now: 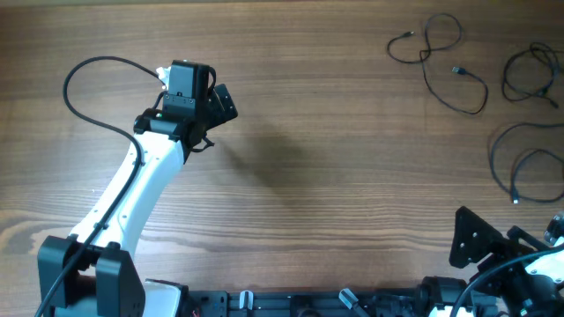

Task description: Untangle cables

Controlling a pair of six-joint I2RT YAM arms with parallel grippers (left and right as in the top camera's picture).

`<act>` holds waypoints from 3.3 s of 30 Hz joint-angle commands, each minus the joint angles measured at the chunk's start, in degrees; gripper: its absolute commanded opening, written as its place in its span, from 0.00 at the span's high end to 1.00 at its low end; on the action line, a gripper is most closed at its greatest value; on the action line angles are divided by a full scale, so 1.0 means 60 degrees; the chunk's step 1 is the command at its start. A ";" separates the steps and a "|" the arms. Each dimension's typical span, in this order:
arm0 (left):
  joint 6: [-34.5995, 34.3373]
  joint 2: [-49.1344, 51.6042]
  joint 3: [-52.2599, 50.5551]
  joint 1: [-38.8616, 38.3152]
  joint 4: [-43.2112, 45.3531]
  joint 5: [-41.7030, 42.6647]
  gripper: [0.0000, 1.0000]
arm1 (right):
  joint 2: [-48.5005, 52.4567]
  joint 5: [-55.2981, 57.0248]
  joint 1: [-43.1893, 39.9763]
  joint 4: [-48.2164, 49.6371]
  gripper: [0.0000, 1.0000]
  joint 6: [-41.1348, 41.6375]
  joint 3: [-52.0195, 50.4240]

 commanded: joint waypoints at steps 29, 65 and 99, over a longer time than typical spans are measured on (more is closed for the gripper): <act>0.0007 -0.0015 0.0018 0.0073 0.0022 -0.0157 0.00 | -0.0823 -0.0911 0.0051 0.4346 0.00 -0.2200 -0.3818; 0.0007 -0.0015 0.0018 0.0073 0.0022 -0.0157 0.00 | -0.4823 -0.1854 -0.0058 1.4739 0.00 -0.2677 -1.1690; 0.0007 -0.0015 0.0018 0.0073 0.0022 -0.0157 0.00 | -0.4991 0.0412 -0.0157 1.3701 0.00 -0.2674 -1.3304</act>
